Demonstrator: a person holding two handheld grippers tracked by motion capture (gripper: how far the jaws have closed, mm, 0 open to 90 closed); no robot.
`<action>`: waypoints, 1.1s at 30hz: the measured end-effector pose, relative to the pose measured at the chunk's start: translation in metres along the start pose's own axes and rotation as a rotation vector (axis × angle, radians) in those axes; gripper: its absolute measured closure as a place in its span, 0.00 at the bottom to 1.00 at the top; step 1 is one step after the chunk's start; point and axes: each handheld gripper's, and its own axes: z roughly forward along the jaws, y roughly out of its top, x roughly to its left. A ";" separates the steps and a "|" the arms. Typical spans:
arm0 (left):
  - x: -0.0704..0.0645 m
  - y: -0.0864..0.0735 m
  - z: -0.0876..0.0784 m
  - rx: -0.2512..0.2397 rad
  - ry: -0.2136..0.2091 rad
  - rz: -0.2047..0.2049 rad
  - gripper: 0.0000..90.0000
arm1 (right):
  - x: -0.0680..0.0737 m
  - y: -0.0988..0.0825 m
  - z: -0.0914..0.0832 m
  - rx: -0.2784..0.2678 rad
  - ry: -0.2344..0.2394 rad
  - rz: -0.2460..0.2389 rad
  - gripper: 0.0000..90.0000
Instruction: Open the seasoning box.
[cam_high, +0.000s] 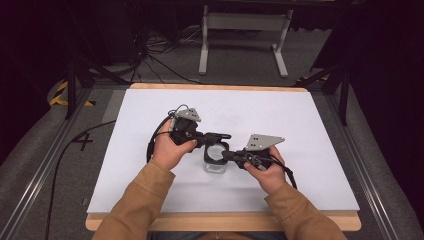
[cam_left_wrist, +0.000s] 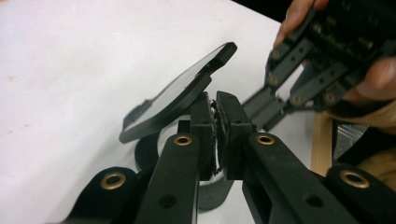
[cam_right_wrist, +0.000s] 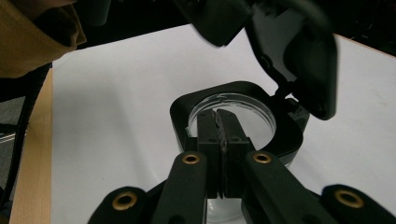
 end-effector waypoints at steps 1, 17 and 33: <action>0.001 0.001 0.000 -0.007 0.000 -0.011 0.96 | 0.000 0.000 0.000 0.001 0.000 0.001 1.00; 0.024 0.014 0.005 -0.058 0.030 -0.075 0.95 | 0.005 -0.002 0.002 0.006 0.035 0.003 0.98; 0.034 0.017 0.010 -0.090 0.075 -0.125 0.99 | 0.004 -0.005 0.004 0.006 0.045 -0.010 0.98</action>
